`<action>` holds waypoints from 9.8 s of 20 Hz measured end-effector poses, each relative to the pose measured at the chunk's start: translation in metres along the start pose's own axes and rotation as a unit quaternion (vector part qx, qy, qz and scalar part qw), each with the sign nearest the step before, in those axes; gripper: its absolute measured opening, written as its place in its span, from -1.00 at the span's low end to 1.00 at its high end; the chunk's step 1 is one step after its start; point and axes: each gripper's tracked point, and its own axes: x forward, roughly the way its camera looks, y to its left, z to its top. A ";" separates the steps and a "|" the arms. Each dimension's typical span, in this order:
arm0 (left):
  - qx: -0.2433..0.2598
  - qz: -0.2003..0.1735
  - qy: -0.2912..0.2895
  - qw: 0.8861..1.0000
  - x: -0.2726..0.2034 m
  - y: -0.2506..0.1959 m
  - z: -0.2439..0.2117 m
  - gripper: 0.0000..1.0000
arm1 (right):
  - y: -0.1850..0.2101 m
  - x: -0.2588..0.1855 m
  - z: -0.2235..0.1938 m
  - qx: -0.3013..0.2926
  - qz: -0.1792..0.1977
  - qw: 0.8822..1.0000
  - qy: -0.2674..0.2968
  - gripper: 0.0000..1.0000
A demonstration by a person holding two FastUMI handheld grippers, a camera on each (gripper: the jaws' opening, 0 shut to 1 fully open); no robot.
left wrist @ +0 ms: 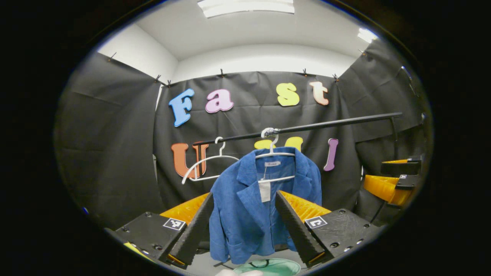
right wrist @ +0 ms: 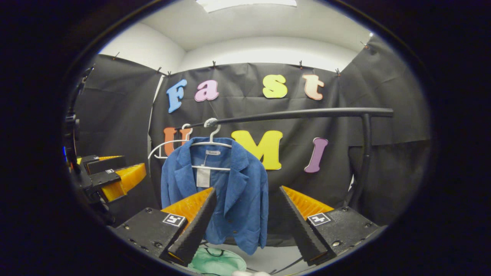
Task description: Grasp the clothes on the hanger with both hands and then place them into the laundry hamper below.
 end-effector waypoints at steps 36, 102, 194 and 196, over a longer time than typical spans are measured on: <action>-0.014 0.021 0.061 0.998 0.217 -0.014 -0.117 0.23 | 0.048 0.257 -0.090 0.047 0.115 0.987 0.101 -0.41; -0.013 0.139 0.005 0.990 0.223 0.135 -0.009 -0.96 | -0.070 0.248 0.028 0.311 0.275 0.909 0.035 -0.91; -0.126 -0.038 0.452 0.882 -0.012 -0.072 -0.484 -0.94 | 0.145 0.069 -0.477 0.085 0.177 0.843 0.500 -0.89; -0.121 -0.028 0.475 0.871 -0.020 -0.072 -0.500 -0.94 | 0.143 0.065 -0.499 0.074 0.165 0.835 0.519 -0.89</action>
